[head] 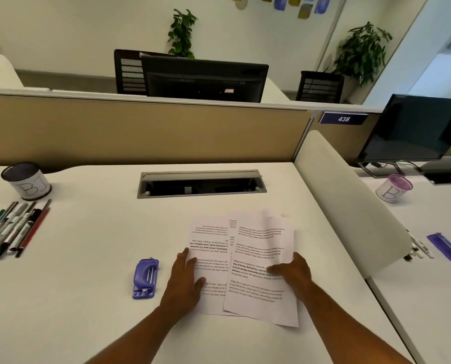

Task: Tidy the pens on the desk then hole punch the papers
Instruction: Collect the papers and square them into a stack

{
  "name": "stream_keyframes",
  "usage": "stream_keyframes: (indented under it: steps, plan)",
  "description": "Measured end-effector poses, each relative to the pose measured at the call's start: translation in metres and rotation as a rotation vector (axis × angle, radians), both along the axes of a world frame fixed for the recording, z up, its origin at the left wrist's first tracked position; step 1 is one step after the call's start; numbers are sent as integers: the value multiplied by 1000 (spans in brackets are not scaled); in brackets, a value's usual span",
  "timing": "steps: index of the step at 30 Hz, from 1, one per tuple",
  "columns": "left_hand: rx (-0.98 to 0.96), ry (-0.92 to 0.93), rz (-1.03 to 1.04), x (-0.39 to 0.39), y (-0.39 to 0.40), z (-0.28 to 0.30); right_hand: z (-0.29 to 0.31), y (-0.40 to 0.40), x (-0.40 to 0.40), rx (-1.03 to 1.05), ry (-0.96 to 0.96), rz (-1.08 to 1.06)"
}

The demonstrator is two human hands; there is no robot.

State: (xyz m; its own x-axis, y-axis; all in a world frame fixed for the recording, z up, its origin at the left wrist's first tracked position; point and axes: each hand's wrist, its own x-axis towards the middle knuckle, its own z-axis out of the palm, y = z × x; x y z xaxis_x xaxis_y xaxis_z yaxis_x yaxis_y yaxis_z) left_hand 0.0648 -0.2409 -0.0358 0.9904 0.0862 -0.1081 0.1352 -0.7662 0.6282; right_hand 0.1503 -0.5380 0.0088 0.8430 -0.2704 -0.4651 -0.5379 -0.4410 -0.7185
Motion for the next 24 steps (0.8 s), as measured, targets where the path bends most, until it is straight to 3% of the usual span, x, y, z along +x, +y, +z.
stream_keyframes:
  steps: [9,17,24]
  plan:
    - [53,65,45,-5,13,4,4,6,-14,-12,-29,44]
    - [248,161,-125,-2,24,10,0,51,-30,-258,-78,204]
    - [211,144,-107,-11,23,8,4,79,-32,-252,-58,222]
